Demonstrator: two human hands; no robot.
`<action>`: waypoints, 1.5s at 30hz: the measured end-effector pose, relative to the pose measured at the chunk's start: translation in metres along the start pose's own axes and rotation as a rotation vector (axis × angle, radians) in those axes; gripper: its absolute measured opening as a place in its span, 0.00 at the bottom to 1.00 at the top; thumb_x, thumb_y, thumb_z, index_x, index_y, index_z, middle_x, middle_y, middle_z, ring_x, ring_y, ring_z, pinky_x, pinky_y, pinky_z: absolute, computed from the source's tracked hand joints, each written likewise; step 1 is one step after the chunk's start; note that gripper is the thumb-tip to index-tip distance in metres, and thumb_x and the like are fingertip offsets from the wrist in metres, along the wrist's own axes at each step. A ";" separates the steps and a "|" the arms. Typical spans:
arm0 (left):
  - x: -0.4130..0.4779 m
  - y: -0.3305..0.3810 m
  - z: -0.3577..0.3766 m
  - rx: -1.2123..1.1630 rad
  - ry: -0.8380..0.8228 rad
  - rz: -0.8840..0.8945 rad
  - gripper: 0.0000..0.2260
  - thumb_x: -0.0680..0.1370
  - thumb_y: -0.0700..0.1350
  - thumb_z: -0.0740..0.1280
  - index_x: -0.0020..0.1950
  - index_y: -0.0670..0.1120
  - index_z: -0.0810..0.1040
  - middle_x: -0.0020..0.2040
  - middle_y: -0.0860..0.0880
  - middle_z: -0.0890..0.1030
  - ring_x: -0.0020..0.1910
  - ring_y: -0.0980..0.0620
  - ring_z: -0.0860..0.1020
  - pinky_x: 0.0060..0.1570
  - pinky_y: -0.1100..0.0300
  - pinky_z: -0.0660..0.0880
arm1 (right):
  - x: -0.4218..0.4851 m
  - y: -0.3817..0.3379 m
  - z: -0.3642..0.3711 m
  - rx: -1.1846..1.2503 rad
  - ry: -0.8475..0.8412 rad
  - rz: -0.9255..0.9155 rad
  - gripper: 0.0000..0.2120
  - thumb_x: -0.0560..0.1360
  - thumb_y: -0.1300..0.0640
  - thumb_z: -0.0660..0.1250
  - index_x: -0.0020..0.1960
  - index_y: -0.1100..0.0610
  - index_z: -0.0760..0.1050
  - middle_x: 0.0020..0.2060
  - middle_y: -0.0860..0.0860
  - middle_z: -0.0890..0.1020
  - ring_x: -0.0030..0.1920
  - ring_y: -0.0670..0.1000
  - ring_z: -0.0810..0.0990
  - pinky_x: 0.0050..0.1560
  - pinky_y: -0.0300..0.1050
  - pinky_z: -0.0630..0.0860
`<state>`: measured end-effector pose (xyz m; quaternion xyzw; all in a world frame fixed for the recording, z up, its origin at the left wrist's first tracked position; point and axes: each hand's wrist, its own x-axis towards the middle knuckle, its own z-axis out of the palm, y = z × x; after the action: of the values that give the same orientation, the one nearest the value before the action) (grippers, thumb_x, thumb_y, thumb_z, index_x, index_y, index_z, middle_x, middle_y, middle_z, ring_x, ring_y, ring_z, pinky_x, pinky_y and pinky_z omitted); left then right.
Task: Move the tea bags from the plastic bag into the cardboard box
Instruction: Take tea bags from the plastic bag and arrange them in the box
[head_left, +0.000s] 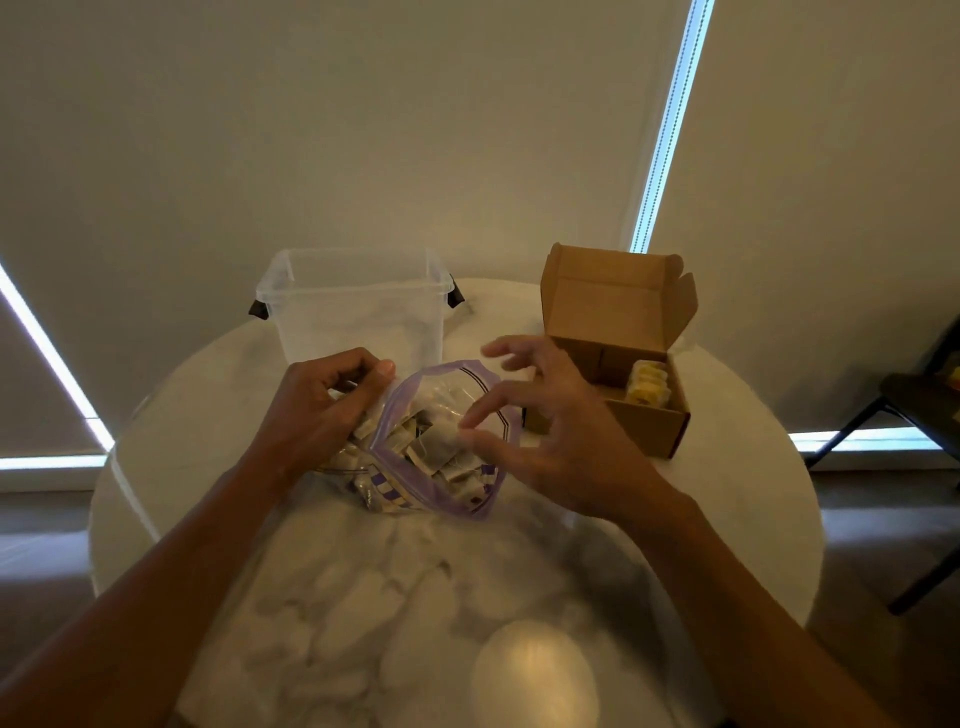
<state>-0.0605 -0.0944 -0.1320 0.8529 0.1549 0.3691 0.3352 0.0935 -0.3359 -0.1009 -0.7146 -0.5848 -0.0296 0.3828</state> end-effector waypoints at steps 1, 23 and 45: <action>0.000 0.000 0.000 -0.010 -0.007 0.004 0.12 0.87 0.50 0.70 0.48 0.47 0.86 0.42 0.52 0.86 0.43 0.55 0.83 0.45 0.62 0.77 | 0.000 -0.003 0.009 -0.096 -0.013 -0.080 0.10 0.75 0.42 0.77 0.54 0.42 0.85 0.70 0.42 0.70 0.68 0.43 0.69 0.61 0.40 0.76; 0.003 -0.004 0.002 0.040 -0.003 0.043 0.13 0.88 0.52 0.69 0.46 0.51 0.86 0.41 0.54 0.86 0.43 0.54 0.84 0.50 0.56 0.79 | 0.022 -0.014 0.046 -0.261 -0.090 -0.114 0.14 0.79 0.51 0.72 0.64 0.46 0.79 0.56 0.45 0.82 0.52 0.48 0.81 0.45 0.42 0.73; 0.001 -0.003 0.002 0.032 0.014 0.028 0.14 0.87 0.55 0.68 0.45 0.52 0.85 0.41 0.54 0.86 0.42 0.51 0.84 0.46 0.59 0.78 | 0.010 -0.005 0.000 0.924 -0.064 0.460 0.09 0.76 0.54 0.77 0.55 0.56 0.87 0.36 0.53 0.76 0.32 0.48 0.64 0.34 0.43 0.60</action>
<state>-0.0579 -0.0930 -0.1344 0.8578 0.1509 0.3770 0.3151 0.0923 -0.3281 -0.0935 -0.5817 -0.3760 0.3383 0.6370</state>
